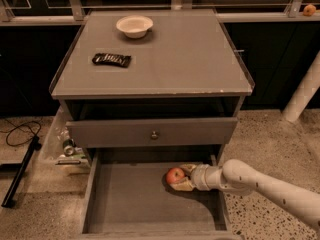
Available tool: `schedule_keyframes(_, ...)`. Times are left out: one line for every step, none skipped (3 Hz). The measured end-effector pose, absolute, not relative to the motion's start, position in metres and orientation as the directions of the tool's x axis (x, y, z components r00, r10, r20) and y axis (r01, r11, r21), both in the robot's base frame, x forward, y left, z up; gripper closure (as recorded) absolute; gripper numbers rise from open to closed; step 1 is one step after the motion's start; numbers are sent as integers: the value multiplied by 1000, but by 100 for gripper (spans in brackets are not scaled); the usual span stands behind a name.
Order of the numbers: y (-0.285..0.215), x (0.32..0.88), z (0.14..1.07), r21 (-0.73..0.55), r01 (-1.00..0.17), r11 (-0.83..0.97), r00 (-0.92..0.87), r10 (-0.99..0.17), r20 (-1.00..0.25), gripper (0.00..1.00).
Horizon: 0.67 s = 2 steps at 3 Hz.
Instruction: Place apple into middle drawer
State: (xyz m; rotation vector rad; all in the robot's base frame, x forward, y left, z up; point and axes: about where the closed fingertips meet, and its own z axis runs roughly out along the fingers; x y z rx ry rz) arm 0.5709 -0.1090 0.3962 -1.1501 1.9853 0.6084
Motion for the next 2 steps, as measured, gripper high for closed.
schedule_keyframes(-109, 571, 396, 32, -875, 483, -316, -519, -795, 11)
schedule_keyframes(-109, 571, 396, 32, -875, 483, -316, -519, -795, 0)
